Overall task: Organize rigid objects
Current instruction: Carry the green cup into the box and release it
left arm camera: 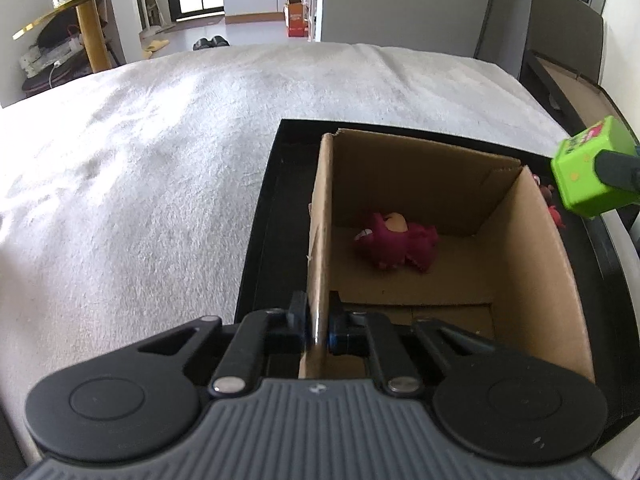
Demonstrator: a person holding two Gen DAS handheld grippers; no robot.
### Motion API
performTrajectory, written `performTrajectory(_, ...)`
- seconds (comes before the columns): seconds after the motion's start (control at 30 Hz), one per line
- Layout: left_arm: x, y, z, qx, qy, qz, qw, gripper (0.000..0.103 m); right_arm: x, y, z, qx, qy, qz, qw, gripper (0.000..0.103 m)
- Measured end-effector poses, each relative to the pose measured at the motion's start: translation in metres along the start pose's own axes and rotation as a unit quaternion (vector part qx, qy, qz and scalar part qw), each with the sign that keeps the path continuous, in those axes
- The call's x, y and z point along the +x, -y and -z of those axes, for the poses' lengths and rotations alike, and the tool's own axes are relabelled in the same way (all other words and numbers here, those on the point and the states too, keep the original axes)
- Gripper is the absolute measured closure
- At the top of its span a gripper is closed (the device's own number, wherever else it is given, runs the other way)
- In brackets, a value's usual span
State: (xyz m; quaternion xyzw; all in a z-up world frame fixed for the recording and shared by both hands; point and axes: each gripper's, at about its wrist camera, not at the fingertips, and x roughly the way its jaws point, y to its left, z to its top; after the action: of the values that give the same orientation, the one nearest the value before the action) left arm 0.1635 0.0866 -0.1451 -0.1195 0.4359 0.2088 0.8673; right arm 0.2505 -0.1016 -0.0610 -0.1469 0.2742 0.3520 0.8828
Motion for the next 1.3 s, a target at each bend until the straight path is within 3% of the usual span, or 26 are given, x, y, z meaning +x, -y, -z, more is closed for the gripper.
performTrajectory(0.67, -0.001, -0.037, -0.006, -0.061, 0.008, -0.003, 0.9981, 0.093, 0.022, -0.082, -0.007, -0.130, -0.030, -0.067, 0.989, 0.057)
performTrajectory(0.97, -0.001, -0.039, -0.007, -0.070, 0.006, 0.001, 0.9975, 0.092, 0.035, -0.099, -0.006, -0.178, -0.050, -0.033, 0.982, 0.055)
performTrajectory(1.3, -0.007, -0.036, -0.012, -0.064, 0.008, -0.002, 0.9979, 0.091, 0.024, -0.085, -0.001, -0.142, -0.063, -0.030, 0.987, 0.054)
